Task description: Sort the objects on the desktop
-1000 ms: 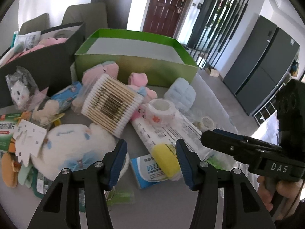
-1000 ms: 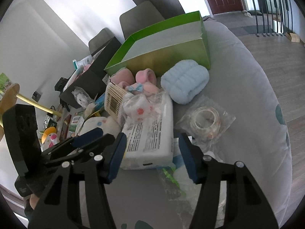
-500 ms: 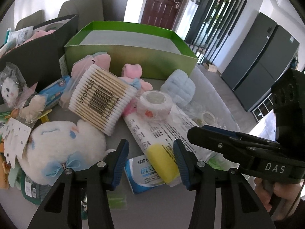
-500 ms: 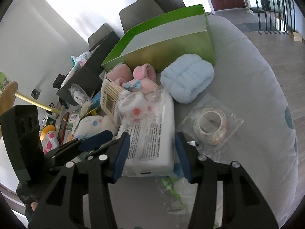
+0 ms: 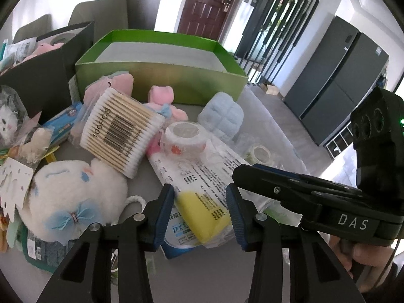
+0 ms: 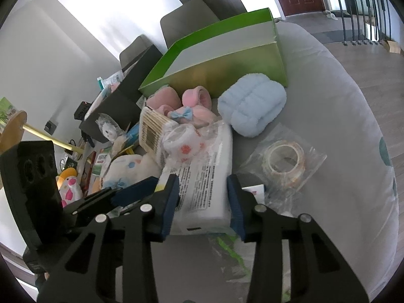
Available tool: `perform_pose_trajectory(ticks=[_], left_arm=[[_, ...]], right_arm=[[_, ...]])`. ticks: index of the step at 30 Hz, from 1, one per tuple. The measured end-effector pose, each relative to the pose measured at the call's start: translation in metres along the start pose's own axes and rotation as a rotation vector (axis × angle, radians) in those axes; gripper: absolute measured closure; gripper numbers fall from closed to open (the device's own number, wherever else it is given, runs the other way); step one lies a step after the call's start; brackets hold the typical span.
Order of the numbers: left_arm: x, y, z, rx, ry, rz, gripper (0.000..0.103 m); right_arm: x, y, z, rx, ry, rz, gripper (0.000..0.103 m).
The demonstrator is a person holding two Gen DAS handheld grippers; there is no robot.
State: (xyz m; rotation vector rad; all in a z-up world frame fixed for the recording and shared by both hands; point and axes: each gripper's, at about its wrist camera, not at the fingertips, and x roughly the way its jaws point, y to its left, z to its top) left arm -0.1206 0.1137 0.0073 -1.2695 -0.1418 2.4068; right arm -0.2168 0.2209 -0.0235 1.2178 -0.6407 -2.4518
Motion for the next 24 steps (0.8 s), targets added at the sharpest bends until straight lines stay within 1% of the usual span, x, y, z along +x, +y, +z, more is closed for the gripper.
perform_pose_trajectory(ticks=[1, 2, 4, 6, 8, 11, 13, 16, 18, 20, 24], left_arm=[[-0.001, -0.001, 0.001, 0.003, -0.004, 0.0, 0.06], [-0.003, -0.001, 0.002, 0.006, -0.008, -0.007, 0.064], [-0.008, -0.003, 0.002, 0.01, -0.014, -0.025, 0.068], [-0.011, -0.005, 0.001, 0.016, -0.014, -0.026, 0.068], [-0.015, -0.005, -0.002, 0.019, -0.013, -0.035, 0.068], [-0.019, -0.002, -0.009, 0.024, -0.01, -0.044, 0.068], [-0.021, 0.004, -0.01, 0.003, -0.014, -0.058, 0.068], [-0.025, 0.009, -0.009, -0.013, -0.027, -0.039, 0.068], [-0.027, 0.012, -0.009, -0.022, -0.03, -0.045, 0.068], [-0.025, 0.014, -0.009, -0.027, -0.027, -0.039, 0.068], [-0.016, 0.016, -0.01, -0.026, -0.007, -0.036, 0.068]], right_arm=[[-0.002, 0.001, -0.001, 0.002, -0.006, 0.007, 0.065], [-0.005, 0.002, -0.001, 0.004, -0.011, 0.015, 0.066], [-0.009, 0.006, -0.002, 0.004, -0.019, 0.025, 0.069], [-0.012, 0.01, -0.004, -0.002, -0.02, 0.025, 0.073], [-0.016, 0.014, -0.009, -0.005, -0.022, 0.027, 0.074], [-0.018, 0.016, -0.016, -0.001, -0.016, 0.041, 0.074], [-0.018, 0.015, -0.019, 0.016, -0.011, 0.053, 0.074], [-0.021, 0.012, -0.02, 0.038, -0.024, 0.025, 0.068], [-0.024, 0.009, -0.019, 0.052, -0.037, 0.021, 0.054], [-0.024, 0.008, -0.018, 0.055, -0.039, 0.009, 0.05], [-0.015, 0.008, -0.012, 0.044, -0.022, -0.014, 0.05]])
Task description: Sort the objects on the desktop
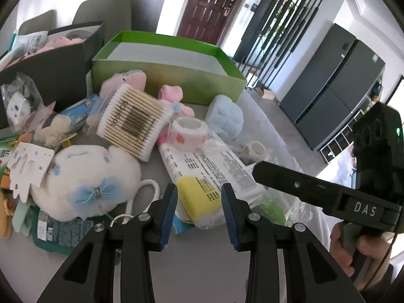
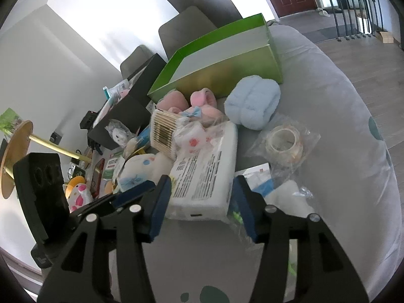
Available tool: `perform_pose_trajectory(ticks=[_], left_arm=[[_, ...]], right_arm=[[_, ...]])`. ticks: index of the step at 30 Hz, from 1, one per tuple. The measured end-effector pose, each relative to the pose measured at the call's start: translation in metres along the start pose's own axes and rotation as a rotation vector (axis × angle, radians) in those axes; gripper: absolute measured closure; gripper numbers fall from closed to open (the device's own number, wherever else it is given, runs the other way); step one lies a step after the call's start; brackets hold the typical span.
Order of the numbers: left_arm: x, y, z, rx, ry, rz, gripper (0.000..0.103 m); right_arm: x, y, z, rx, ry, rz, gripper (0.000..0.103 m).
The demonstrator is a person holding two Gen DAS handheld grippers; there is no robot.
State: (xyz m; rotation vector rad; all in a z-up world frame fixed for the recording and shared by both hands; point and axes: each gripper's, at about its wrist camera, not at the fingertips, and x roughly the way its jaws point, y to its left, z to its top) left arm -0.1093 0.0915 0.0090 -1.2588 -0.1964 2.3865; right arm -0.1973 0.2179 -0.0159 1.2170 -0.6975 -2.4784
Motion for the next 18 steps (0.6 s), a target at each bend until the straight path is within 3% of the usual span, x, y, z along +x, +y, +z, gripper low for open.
perform_pose_trajectory(ticks=[9, 14, 18], left_arm=[[0.014, 0.002, 0.007, 0.019, 0.023, 0.001, 0.066], [0.022, 0.004, 0.01, 0.03, 0.058, -0.019, 0.044], [0.028, 0.005, 0.008, 0.02, 0.061, -0.053, 0.044]], right_arm=[[0.026, -0.005, 0.015, -0.017, 0.058, -0.032, 0.05], [0.037, -0.001, 0.019, -0.053, 0.097, -0.018, 0.044], [0.047, -0.001, 0.021, -0.069, 0.104, -0.022, 0.044]])
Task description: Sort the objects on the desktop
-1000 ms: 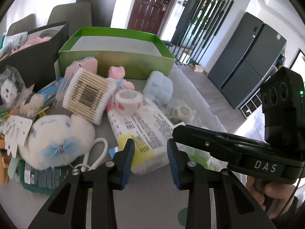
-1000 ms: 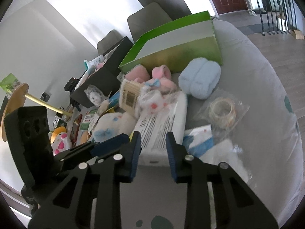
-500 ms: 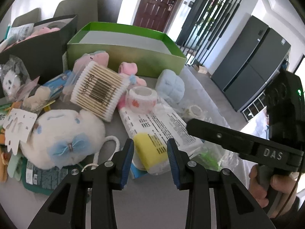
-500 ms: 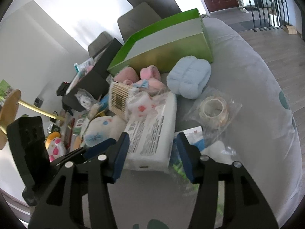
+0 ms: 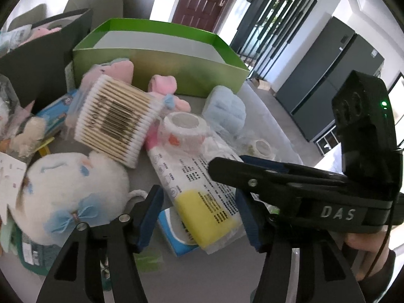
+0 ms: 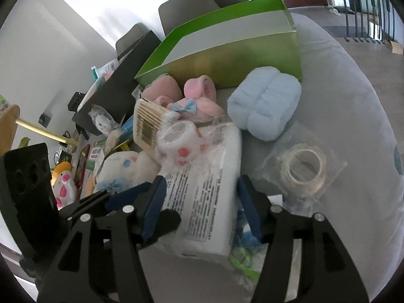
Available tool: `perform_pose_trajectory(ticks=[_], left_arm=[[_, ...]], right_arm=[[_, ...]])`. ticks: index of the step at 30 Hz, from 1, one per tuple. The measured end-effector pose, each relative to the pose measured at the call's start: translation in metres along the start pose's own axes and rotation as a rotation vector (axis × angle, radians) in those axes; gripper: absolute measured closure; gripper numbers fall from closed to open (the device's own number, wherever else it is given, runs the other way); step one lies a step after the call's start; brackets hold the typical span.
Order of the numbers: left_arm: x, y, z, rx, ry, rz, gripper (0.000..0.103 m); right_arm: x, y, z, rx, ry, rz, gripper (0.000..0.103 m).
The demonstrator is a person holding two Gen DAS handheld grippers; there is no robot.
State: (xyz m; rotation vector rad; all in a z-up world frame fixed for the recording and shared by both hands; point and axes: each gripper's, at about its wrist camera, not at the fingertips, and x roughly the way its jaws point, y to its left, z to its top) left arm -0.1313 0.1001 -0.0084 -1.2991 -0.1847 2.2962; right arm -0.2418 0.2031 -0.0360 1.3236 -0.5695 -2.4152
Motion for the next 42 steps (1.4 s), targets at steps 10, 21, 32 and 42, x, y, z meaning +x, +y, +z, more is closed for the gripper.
perform_pose_trajectory(ticks=[10, 21, 32, 42], left_arm=[[-0.002, -0.012, -0.004, 0.062, -0.028, 0.039, 0.044], [-0.025, -0.023, -0.011, 0.09, -0.046, 0.038, 0.044], [-0.065, -0.031, -0.02, 0.111, -0.1, 0.04, 0.044], [-0.103, -0.032, -0.025, 0.108, -0.156, 0.06, 0.044]], right_arm=[[0.002, 0.0, -0.001, -0.001, -0.004, -0.001, 0.046], [-0.023, 0.014, -0.012, 0.007, -0.036, 0.007, 0.047], [-0.052, 0.043, -0.023, -0.017, -0.08, 0.024, 0.046], [-0.071, 0.081, -0.029, -0.076, -0.111, 0.039, 0.046]])
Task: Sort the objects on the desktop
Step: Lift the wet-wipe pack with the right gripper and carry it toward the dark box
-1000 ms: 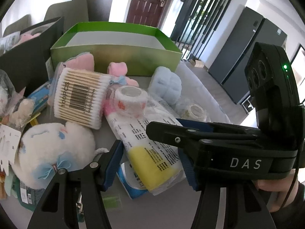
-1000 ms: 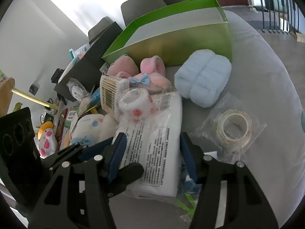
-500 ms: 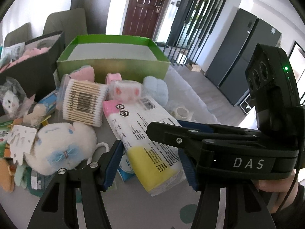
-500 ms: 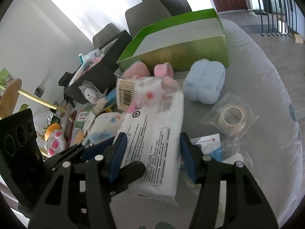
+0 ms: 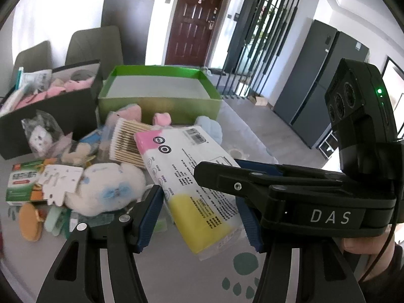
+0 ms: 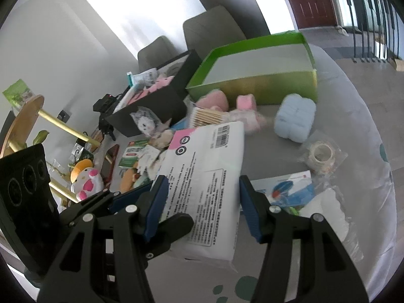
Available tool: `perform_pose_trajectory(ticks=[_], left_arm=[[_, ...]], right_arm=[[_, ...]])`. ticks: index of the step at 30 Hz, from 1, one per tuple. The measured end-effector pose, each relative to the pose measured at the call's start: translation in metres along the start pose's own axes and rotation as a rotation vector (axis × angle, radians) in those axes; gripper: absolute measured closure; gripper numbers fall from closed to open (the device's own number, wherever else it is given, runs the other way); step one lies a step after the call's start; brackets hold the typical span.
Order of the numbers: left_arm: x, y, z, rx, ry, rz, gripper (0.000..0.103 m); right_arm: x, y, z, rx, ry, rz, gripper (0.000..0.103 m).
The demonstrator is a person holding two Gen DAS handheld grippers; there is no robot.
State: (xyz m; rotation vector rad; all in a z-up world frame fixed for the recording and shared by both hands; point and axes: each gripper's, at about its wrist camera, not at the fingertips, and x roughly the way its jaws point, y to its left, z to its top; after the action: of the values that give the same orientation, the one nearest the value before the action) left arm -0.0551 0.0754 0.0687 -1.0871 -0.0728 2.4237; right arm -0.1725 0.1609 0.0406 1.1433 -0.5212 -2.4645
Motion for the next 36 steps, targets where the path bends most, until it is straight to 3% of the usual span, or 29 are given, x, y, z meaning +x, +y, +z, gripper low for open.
perform_pose_trajectory(ticks=[20, 36], left_arm=[[-0.057, 0.049, 0.01, -0.031, -0.077, 0.037, 0.044], [-0.084, 0.097, 0.046, -0.044, -0.113, 0.057, 0.044]], right_arm=[[0.005, 0.074, 0.021, -0.093, -0.014, 0.043, 0.046], [0.021, 0.128, 0.06, -0.142, -0.031, 0.062, 0.046]])
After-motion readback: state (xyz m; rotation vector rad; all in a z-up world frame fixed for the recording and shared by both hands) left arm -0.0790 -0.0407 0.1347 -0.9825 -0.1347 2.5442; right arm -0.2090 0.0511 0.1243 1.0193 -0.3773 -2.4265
